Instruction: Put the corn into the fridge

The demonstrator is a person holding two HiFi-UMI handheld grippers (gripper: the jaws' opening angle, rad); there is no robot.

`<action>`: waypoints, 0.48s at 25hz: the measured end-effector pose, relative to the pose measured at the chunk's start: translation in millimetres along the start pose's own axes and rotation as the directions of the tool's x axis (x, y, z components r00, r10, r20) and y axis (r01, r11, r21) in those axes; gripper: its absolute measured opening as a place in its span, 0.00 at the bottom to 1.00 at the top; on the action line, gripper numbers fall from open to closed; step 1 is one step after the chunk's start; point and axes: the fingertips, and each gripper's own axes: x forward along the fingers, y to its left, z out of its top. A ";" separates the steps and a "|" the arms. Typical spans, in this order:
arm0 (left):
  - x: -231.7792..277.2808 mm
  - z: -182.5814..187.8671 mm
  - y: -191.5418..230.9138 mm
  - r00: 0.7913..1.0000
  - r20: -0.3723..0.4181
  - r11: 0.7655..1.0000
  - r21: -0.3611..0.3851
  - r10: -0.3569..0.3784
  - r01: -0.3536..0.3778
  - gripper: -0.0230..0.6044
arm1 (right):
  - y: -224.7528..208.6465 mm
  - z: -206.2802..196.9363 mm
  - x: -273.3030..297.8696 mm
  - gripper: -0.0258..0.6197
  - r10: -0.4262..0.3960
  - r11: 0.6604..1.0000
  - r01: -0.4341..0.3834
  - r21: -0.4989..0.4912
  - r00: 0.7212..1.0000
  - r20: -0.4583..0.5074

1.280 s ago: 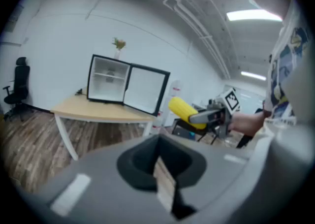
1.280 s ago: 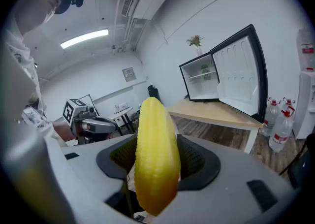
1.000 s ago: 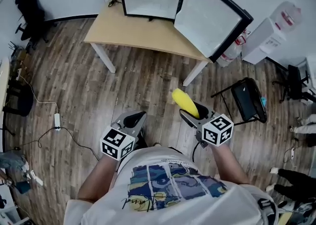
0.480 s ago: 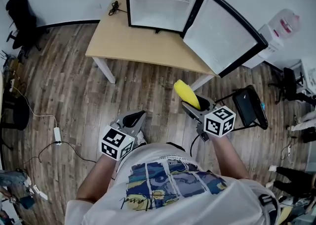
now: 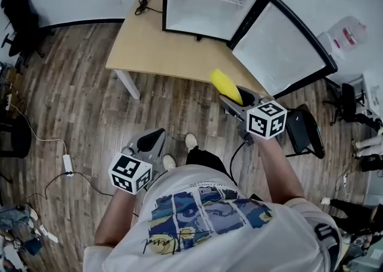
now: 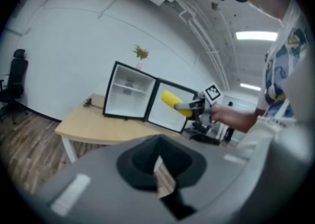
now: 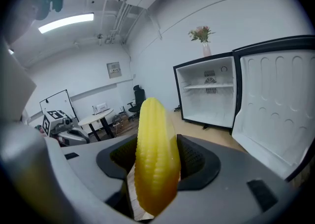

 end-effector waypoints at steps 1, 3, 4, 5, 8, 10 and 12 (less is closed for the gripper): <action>2.3 4.0 5.7 1.000 0.003 1.000 -0.008 0.003 -0.003 0.05 | -5.2 9.3 9.0 0.41 0.000 1.000 0.000 -0.003 1.000 0.003; 7.7 10.1 13.8 1.000 0.000 1.000 -0.015 0.006 -0.006 0.05 | -15.2 24.9 26.3 0.41 0.002 1.000 -0.002 -0.013 1.000 0.005; 10.7 12.7 17.3 1.000 -0.003 1.000 -0.014 0.006 -0.006 0.05 | -21.1 31.9 35.0 0.41 0.004 1.000 -0.004 -0.021 1.000 0.005; 14.5 15.9 21.7 1.000 -0.006 1.000 -0.011 0.009 -0.009 0.05 | -28.0 39.8 43.9 0.40 0.006 1.000 -0.006 -0.028 1.000 0.005; 29.4 28.9 41.0 0.999 -0.011 0.999 0.002 0.032 -0.032 0.05 | -53.6 68.7 71.7 0.40 0.010 0.999 -0.009 -0.052 1.000 0.012; 40.6 40.1 55.1 0.998 -0.006 0.998 0.000 0.059 -0.059 0.05 | -72.1 89.2 90.9 0.41 0.012 0.997 -0.010 -0.072 1.000 0.017; 51.2 53.3 65.4 0.997 0.005 0.997 0.001 0.082 -0.082 0.05 | -90.0 110.0 109.9 0.41 0.014 0.995 -0.012 -0.100 1.000 0.017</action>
